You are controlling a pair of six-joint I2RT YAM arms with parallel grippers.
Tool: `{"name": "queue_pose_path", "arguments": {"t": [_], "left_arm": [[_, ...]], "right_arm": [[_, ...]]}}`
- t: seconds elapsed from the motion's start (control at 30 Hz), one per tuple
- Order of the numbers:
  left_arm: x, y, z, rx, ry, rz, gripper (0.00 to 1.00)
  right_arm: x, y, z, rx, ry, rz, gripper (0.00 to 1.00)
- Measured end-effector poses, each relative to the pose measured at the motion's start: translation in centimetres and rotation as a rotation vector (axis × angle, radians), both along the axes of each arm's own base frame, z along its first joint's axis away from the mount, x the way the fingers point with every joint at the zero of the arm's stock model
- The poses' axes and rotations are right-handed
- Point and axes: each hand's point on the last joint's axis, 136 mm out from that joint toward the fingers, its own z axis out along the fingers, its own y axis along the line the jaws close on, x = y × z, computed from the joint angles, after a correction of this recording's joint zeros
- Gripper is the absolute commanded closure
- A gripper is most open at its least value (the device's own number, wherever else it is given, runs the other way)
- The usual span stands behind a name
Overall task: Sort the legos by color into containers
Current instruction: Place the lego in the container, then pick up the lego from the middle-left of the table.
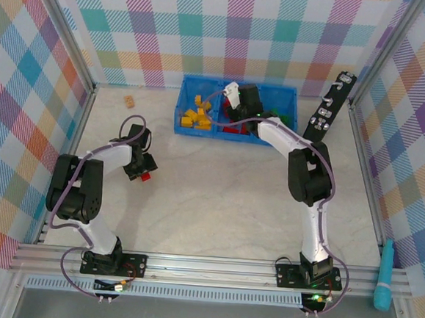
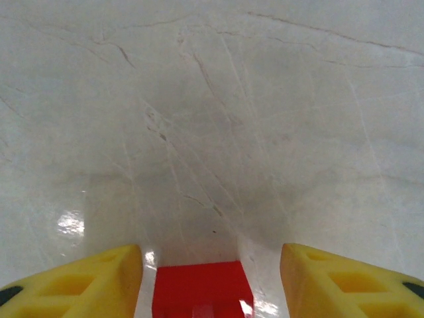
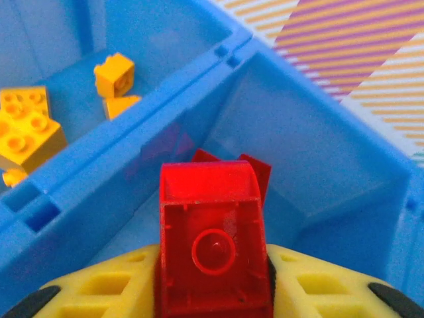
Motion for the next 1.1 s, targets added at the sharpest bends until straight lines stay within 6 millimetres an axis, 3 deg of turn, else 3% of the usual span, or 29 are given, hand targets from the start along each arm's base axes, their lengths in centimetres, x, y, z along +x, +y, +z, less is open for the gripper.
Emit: {"name": "queue_pose_path", "arguments": {"t": [0.23, 0.7, 0.9, 1.0, 1.1], "left_arm": [[-0.1, 0.3, -0.2, 0.013, 0.002, 0.018, 0.52], [-0.5, 0.3, -0.1, 0.033, -0.021, 0.036, 0.69], [-0.9, -1.7, 0.4, -0.021, -0.024, 0.017, 0.70], [-0.6, -3.5, 1.9, -0.058, -0.034, -0.012, 0.70], [1.9, -5.6, 5.5, -0.094, -0.114, -0.042, 0.71]], "right_arm": [[0.0, -0.1, -0.5, 0.005, 0.020, -0.010, 0.40], [-0.3, -1.1, 0.5, 0.016, 0.008, -0.037, 0.36], [-1.5, -2.9, 2.5, 0.022, -0.030, -0.065, 0.36], [-2.8, -4.4, 3.4, 0.025, -0.038, -0.085, 0.36], [-4.6, -6.2, 4.2, 0.048, -0.023, -0.118, 0.36]]}}
